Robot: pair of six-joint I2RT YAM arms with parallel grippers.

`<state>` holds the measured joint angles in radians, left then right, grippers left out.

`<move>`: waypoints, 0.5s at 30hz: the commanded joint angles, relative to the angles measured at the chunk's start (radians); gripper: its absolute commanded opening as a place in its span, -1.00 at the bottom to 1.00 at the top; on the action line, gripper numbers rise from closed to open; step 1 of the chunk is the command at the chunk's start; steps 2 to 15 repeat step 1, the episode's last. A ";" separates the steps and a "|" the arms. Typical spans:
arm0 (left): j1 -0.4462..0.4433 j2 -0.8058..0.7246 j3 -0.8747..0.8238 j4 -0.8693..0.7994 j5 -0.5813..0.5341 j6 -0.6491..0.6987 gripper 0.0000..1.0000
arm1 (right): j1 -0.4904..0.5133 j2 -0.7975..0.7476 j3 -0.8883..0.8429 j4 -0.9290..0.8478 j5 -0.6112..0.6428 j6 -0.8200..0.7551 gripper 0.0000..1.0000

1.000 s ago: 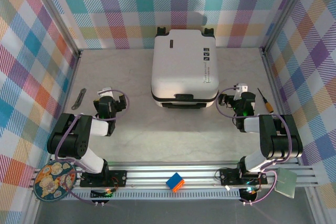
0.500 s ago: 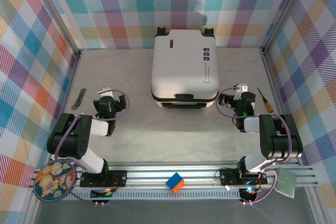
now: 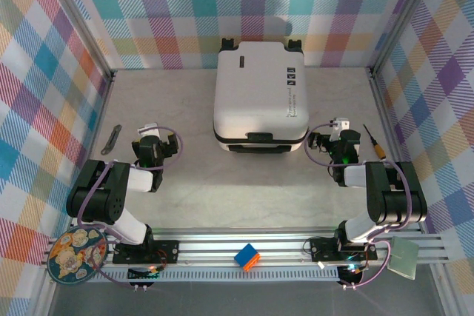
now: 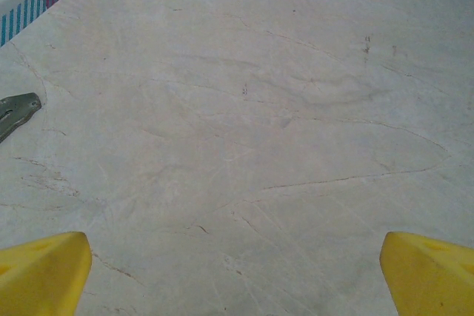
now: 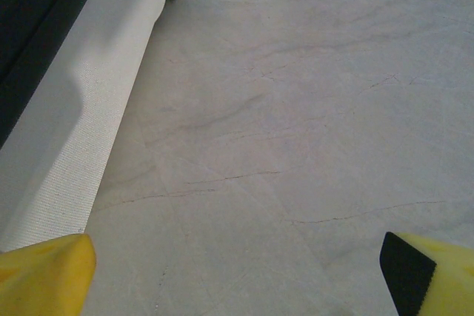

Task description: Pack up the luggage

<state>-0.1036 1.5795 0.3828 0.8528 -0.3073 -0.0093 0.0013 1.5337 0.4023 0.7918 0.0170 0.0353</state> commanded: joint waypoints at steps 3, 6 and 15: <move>-0.008 -0.001 0.008 0.043 -0.006 0.010 1.00 | 0.005 -0.002 0.013 0.021 -0.020 -0.021 0.98; -0.008 -0.001 0.008 0.043 -0.006 0.010 1.00 | 0.005 -0.002 0.013 0.021 -0.020 -0.021 0.98; -0.008 -0.001 0.008 0.043 -0.006 0.010 1.00 | 0.005 -0.002 0.013 0.021 -0.020 -0.021 0.98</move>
